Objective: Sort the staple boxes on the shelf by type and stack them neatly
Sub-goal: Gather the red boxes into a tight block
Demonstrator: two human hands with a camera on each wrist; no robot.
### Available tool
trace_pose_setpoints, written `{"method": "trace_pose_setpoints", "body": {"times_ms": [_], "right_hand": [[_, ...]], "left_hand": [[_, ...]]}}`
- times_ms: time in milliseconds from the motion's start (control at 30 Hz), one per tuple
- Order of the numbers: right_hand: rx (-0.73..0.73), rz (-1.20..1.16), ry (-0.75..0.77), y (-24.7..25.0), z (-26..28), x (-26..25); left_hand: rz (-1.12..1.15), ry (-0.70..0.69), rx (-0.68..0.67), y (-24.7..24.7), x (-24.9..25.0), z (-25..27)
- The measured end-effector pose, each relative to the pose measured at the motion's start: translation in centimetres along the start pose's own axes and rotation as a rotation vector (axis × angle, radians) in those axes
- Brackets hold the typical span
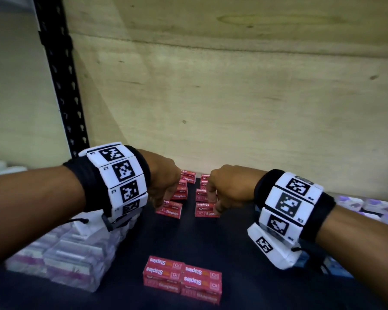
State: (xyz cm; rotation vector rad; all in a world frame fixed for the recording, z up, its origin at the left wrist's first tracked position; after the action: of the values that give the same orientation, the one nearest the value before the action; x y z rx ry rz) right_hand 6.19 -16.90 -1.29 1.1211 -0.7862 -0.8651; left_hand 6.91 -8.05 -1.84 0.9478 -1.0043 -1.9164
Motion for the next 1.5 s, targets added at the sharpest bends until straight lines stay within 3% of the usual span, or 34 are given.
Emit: {"method": "trace_pose_setpoints", "body": {"times_ms": [267,633,1133,1500], "right_hand": [[-0.023,-0.066,0.042,-0.9,4.6,-1.4],[-0.056,-0.039,0.086,-2.4,8.3,-3.4],[-0.174,-0.134,0.077,-3.9,9.6,-3.8],[-0.163,-0.144,0.120,-3.9,9.1,-4.7]], "left_hand": [[0.073,-0.080,0.001,-1.5,1.5,3.3],[0.129,-0.079,-0.043,-3.5,1.8,7.1],[0.253,-0.110,-0.075,-4.5,2.5,8.2],[0.293,-0.134,-0.102,-4.6,3.6,7.3]]}}
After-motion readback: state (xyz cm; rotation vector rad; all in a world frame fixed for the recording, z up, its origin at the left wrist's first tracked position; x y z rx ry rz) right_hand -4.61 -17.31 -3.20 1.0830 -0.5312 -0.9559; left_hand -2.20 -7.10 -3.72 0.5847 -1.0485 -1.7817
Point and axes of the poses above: each hand's wrist, its own z-axis away from the middle knuckle, its own y-axis out of the back of the hand, x = y × z, the point moved 10 cm from there along -z, towards the middle knuckle, and after that the axes turned 1 degree about -y, right-handed, at the moved point
